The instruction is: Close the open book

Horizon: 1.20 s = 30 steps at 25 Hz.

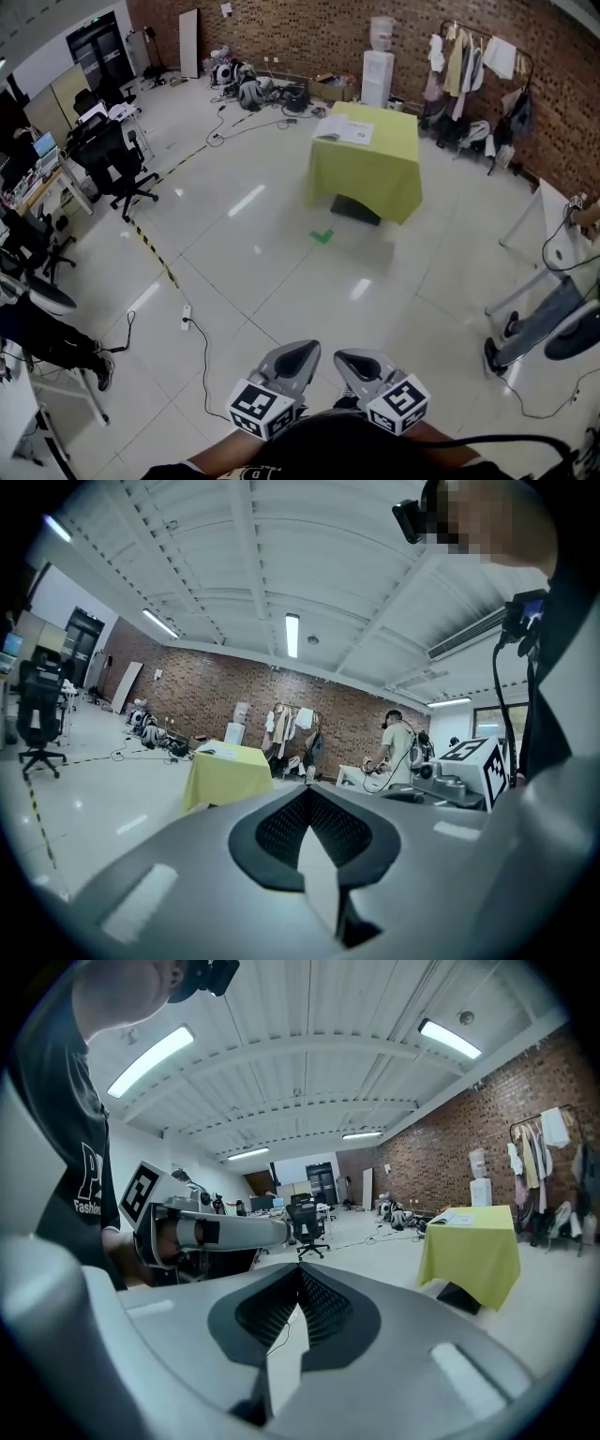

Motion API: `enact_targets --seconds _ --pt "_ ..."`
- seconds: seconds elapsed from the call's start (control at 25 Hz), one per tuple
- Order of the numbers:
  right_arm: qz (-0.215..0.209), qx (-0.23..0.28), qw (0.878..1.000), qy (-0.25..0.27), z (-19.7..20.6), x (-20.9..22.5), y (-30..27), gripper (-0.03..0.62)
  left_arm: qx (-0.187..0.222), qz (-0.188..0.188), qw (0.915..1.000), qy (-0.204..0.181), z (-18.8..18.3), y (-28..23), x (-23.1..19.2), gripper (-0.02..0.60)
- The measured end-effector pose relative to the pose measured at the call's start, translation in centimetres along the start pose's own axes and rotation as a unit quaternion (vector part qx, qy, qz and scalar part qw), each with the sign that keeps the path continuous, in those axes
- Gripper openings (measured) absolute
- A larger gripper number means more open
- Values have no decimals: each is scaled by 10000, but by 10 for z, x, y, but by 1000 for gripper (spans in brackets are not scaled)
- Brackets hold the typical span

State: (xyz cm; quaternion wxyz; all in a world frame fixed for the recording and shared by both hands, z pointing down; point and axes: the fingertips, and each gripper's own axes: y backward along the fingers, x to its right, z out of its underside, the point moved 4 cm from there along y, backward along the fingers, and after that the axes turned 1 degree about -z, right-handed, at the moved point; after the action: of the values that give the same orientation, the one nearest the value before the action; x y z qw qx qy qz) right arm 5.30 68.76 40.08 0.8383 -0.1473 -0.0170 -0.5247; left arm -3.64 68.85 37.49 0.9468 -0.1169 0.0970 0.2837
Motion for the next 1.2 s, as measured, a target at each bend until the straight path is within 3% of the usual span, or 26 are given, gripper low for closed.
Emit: enact_targets --seconds 0.44,0.76,1.2 --pt "52 145 9999 -52 -31 111 7 8 -39 55 9998 -164 -31 -105 -4 8" --pt "72 268 9995 -181 -31 171 7 8 -150 103 9998 -83 -29 -168 -11 8" --pt "333 484 9965 -586 -28 220 18 8 -485 411 9973 -357 -29 -226 -2 8"
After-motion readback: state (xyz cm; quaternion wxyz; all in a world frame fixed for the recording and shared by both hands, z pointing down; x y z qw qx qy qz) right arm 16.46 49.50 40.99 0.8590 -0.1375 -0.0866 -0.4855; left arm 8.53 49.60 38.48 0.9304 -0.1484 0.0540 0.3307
